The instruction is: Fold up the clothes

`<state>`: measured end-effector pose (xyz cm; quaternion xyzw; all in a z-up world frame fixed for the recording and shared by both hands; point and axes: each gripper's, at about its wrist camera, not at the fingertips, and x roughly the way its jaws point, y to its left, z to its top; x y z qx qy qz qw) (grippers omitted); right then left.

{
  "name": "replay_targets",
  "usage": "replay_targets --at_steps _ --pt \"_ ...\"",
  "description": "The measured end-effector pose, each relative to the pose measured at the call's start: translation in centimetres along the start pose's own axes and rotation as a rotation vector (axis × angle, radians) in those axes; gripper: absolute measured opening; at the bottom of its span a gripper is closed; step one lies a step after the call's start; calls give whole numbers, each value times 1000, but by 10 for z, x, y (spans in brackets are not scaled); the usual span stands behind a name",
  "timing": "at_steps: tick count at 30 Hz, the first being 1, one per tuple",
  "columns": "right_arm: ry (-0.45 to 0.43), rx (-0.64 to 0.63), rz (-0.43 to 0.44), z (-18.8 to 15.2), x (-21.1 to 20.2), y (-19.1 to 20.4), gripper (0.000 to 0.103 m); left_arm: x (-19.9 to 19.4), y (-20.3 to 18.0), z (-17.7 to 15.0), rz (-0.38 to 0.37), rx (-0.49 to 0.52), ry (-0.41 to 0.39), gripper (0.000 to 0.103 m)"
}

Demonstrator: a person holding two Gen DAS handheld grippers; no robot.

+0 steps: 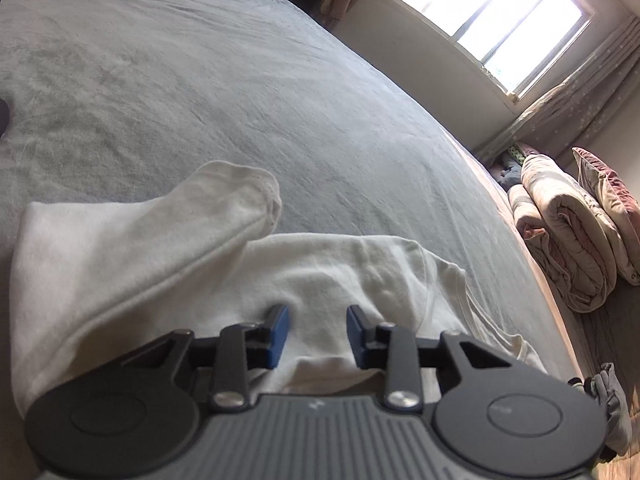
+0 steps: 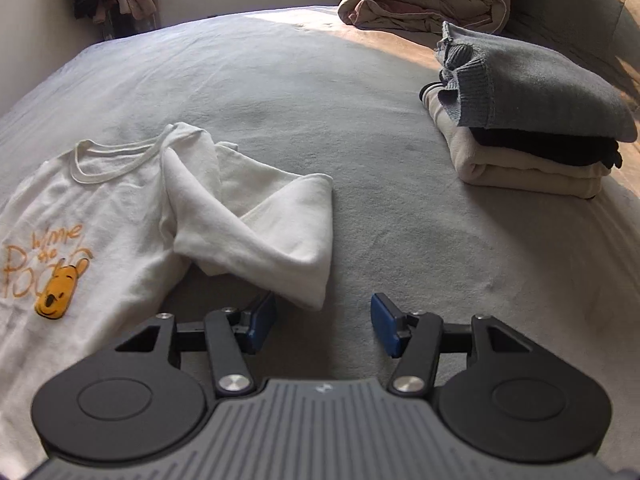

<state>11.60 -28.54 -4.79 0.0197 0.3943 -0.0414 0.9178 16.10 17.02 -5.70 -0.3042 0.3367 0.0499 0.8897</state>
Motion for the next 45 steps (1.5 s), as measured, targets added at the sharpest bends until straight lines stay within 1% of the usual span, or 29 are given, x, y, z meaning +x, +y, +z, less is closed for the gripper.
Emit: replay_targets --at_steps 1,2,3,4,5,7,10,13,17,21,24,30,32,37,39,41,42,44,45 --pt "-26 17 2 0 3 -3 55 -1 -3 0 14 19 1 25" --pt "-45 39 8 1 5 -6 47 -1 -6 0 20 39 2 24" --pt "-56 62 21 2 7 -8 31 -1 -8 -1 26 62 2 24" --pt "-62 88 37 4 8 -10 21 -1 -9 -1 31 76 2 24" --pt "-69 96 32 6 8 -9 10 -1 -10 -1 36 90 1 24" --pt "-93 76 -17 10 5 -3 9 -2 -9 0 40 89 11 24" --pt "-160 18 -101 17 -7 6 8 -4 -8 2 44 89 28 24" --pt "-227 -43 -132 26 -22 15 8 -8 -7 2 46 119 57 24" --pt "-290 -113 -86 40 -47 35 8 -10 -10 3 46 147 84 24" --pt "-314 -164 -4 56 -58 70 8 -12 -9 5 23 128 115 26" --pt "-305 -201 55 59 -58 103 8 -15 -6 5 6 107 133 26" --pt "-243 -334 114 45 -39 169 9 -17 -5 8 -20 70 156 26" --pt "-207 -353 129 38 -28 184 9 -18 -4 8 -36 59 160 26" --pt "-98 -350 132 21 5 205 10 -19 -3 10 -56 37 169 26" --pt "-83 -347 134 17 13 208 11 -18 -2 11 -61 23 176 26" --pt "-80 -360 137 17 12 209 13 -17 -2 10 -69 9 184 26" --pt "-73 -369 148 18 11 209 17 -17 -2 10 -74 4 187 26" --pt "-49 -358 196 25 6 200 19 -17 -3 10 -75 12 186 26" --pt "-34 -330 226 28 3 194 25 -18 -4 10 -75 14 186 26"
